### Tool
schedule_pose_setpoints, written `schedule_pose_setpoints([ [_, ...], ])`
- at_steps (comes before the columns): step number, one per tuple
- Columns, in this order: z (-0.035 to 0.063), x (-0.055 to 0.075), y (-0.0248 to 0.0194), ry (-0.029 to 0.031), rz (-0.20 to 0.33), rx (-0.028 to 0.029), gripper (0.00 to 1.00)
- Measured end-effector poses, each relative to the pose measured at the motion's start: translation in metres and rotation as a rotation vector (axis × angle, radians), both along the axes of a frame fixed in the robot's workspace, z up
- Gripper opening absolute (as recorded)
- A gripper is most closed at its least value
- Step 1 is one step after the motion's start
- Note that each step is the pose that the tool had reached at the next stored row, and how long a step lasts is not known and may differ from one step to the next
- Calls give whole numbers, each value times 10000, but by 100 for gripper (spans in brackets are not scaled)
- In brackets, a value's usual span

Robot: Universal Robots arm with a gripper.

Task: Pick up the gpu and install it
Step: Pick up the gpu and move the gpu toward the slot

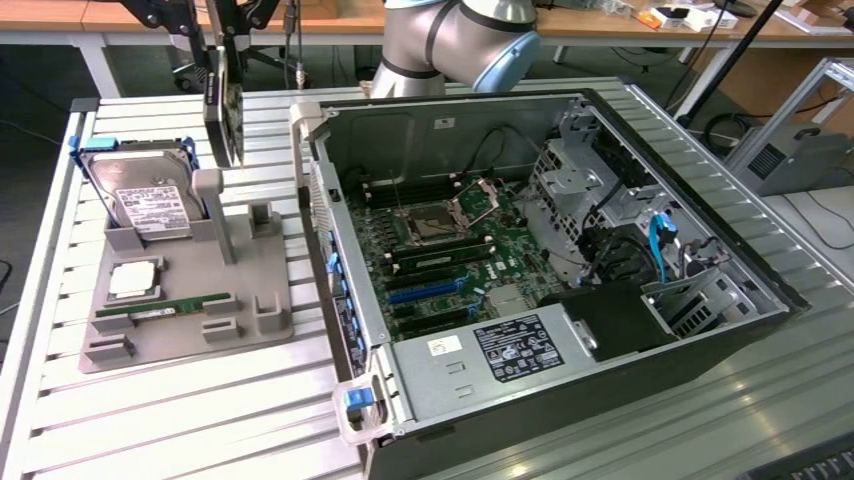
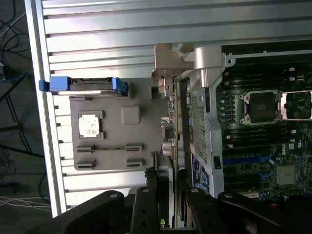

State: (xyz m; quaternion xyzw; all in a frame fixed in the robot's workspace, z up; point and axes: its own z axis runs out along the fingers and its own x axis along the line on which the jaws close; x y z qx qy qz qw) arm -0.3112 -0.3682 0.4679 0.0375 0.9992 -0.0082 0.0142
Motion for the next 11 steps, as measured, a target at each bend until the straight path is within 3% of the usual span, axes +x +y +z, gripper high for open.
schedule_pose_setpoints([
  [11, 23, 0, 0, -1, 0, 0, 27],
])
